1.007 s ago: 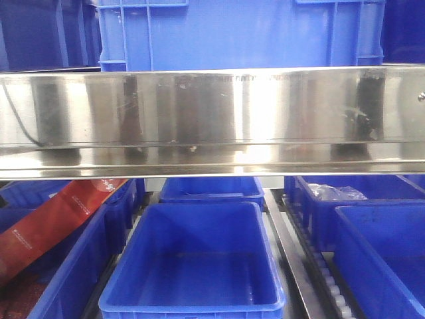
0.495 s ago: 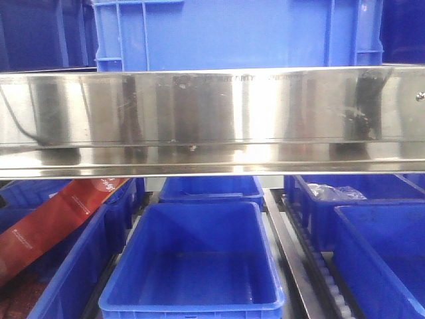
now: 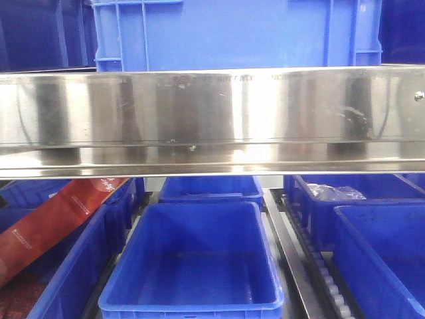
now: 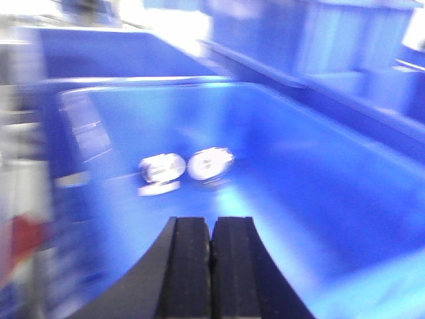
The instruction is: Place valve from conveyor to right shelf box
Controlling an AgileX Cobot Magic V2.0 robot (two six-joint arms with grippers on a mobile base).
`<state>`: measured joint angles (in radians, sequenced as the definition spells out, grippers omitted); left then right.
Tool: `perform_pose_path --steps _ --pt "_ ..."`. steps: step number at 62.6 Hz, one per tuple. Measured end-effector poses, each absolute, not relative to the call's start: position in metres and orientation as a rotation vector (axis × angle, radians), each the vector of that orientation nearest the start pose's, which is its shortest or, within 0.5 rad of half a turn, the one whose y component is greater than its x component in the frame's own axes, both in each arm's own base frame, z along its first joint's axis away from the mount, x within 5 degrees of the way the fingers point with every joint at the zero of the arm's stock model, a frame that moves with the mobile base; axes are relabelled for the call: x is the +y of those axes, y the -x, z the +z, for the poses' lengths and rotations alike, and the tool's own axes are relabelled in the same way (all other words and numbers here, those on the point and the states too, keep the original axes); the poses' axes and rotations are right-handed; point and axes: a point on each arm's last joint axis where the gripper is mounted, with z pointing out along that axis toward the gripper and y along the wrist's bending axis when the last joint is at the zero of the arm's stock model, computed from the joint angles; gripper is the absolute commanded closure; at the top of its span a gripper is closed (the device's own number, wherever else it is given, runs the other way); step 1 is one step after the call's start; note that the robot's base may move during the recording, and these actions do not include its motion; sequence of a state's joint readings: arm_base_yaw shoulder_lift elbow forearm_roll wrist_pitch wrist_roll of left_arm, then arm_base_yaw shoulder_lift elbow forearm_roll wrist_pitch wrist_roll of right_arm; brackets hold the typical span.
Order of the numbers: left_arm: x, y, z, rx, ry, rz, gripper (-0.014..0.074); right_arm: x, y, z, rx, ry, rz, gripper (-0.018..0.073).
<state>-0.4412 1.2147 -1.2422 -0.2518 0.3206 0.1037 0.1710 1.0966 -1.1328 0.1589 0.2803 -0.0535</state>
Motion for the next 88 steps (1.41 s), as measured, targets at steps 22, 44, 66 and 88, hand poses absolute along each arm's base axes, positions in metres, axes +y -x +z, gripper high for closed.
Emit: perform_pose_path --steps 22,44,66,88 --pt "-0.053 -0.154 0.376 1.710 -0.174 -0.373 0.0707 0.028 -0.149 0.383 1.645 0.075 0.230 0.0727" --pt "-0.029 -0.085 0.333 1.607 -0.151 -0.369 0.0707 0.019 -0.097 0.364 1.536 0.072 0.233 0.0727" --pt "-0.023 -0.064 0.340 1.500 -0.144 -0.378 0.0707 0.017 -0.091 0.368 1.488 0.067 0.234 0.0727" --pt "-0.023 -0.064 0.339 1.504 -0.144 -0.378 0.0707 0.016 -0.090 0.354 1.492 0.056 0.223 0.0727"
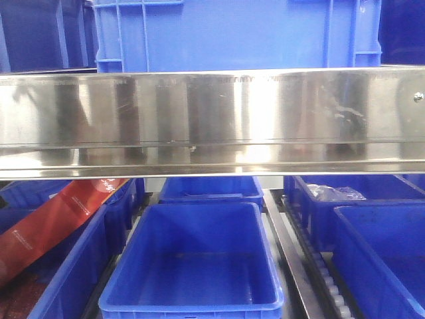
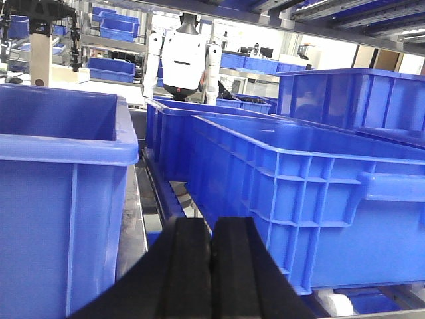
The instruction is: Place valve from conveyor to right shelf box
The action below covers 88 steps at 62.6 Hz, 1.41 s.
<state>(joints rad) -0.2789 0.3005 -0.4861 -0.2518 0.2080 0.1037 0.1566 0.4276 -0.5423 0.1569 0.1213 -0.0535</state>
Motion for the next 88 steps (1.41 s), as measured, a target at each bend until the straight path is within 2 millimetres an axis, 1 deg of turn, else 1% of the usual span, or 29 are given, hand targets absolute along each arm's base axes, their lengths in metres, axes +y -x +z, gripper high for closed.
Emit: perform_pose_path --steps 4,17,24,31,34,48,88 --pt "-0.023 -0.064 0.339 1.504 -0.144 -0.378 0.0707 0.014 -0.086 0.339 1.505 0.040 0.206 0.0727" --pt "-0.023 -0.064 0.339 1.504 -0.144 -0.378 0.0707 0.007 -0.068 0.275 1.550 0.023 0.128 0.0727" --pt "-0.023 -0.064 0.339 1.504 -0.144 -0.378 0.0707 0.006 -0.060 0.240 1.564 0.028 0.121 0.0727" --pt "-0.023 -0.064 0.339 1.504 -0.144 -0.378 0.0707 0.006 -0.056 0.213 1.576 0.029 0.119 0.0727" --pt "-0.023 -0.064 0.339 1.504 -0.144 -0.378 0.0707 0.006 -0.057 0.207 1.581 0.026 0.118 0.0727" --pt "-0.023 -0.064 0.339 1.504 -0.144 -0.378 0.0707 0.005 -0.056 0.210 1.524 0.018 0.109 0.0727" --pt "-0.023 -0.064 0.339 1.504 -0.143 -0.380 0.0707 0.005 -0.056 0.210 1.524 0.015 0.113 0.0727"
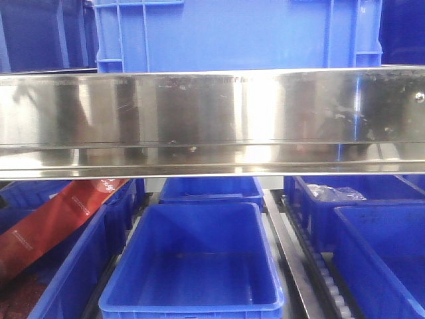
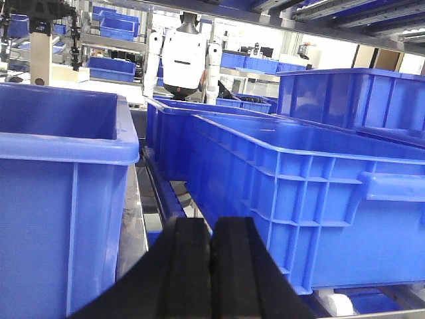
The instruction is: Place valve from conveyor to right shelf box
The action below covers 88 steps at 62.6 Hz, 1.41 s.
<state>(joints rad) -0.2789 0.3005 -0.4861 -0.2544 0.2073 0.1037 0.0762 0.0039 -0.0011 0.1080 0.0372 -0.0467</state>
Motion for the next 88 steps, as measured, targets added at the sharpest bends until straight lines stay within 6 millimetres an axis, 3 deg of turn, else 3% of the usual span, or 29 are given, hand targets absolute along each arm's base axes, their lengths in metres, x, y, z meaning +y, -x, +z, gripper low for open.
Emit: perform_pose_path --steps 14,22,36,58,88 --pt "-0.023 -0.064 0.338 1.503 -0.150 -0.368 0.0707 0.005 -0.056 0.210 1.523 0.013 0.114 0.0727" --pt "-0.021 -0.066 0.330 1.508 -0.198 -0.260 0.0707 0.005 -0.056 0.210 1.523 0.013 0.114 0.0727" --pt "-0.010 -0.062 0.286 1.557 -0.114 -0.138 0.0707 0.005 -0.056 0.210 1.521 0.013 0.114 0.0727" --pt "-0.005 -0.056 0.219 1.468 -0.042 -0.086 0.0707 0.005 -0.056 0.211 1.519 0.013 0.114 0.0727" --pt "-0.005 -0.056 0.215 1.466 -0.035 -0.092 0.0707 0.005 -0.056 0.211 1.519 0.013 0.114 0.0727"
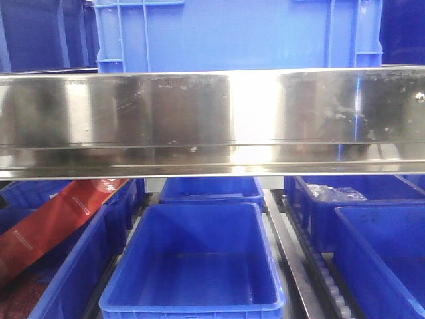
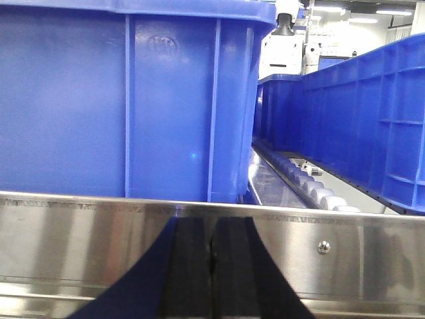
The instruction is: Place valve from conveyor to right shelf box
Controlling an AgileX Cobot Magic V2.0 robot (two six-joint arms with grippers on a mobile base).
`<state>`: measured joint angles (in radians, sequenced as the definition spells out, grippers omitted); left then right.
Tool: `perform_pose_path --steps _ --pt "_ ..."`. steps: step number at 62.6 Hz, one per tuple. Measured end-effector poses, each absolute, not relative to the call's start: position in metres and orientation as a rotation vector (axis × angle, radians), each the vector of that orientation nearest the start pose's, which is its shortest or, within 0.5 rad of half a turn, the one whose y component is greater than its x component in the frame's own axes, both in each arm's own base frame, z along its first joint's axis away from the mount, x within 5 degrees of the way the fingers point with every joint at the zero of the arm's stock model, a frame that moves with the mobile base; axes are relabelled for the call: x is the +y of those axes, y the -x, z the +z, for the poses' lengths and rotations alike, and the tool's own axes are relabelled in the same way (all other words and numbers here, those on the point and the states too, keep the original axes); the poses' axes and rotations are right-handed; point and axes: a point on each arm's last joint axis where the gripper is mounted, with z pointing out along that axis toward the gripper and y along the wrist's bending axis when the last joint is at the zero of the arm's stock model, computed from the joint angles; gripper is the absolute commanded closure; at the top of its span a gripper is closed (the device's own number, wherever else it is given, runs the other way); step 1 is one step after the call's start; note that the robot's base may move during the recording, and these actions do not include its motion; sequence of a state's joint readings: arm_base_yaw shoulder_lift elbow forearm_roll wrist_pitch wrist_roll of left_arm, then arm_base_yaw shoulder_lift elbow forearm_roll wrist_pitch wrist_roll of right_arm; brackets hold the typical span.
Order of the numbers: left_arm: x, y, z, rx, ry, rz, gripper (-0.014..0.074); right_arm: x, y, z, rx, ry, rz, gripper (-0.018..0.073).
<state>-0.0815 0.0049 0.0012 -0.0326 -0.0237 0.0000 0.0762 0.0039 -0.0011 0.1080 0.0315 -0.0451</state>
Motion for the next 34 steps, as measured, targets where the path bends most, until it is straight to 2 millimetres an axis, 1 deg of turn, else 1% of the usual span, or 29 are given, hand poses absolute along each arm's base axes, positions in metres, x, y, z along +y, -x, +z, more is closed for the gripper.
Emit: perform_pose_path --steps 34 --pt "-0.0045 -0.0563 0.2147 1.466 -0.035 -0.092 0.0707 0.0046 -0.0564 0.2105 1.519 0.013 0.114 0.0727"
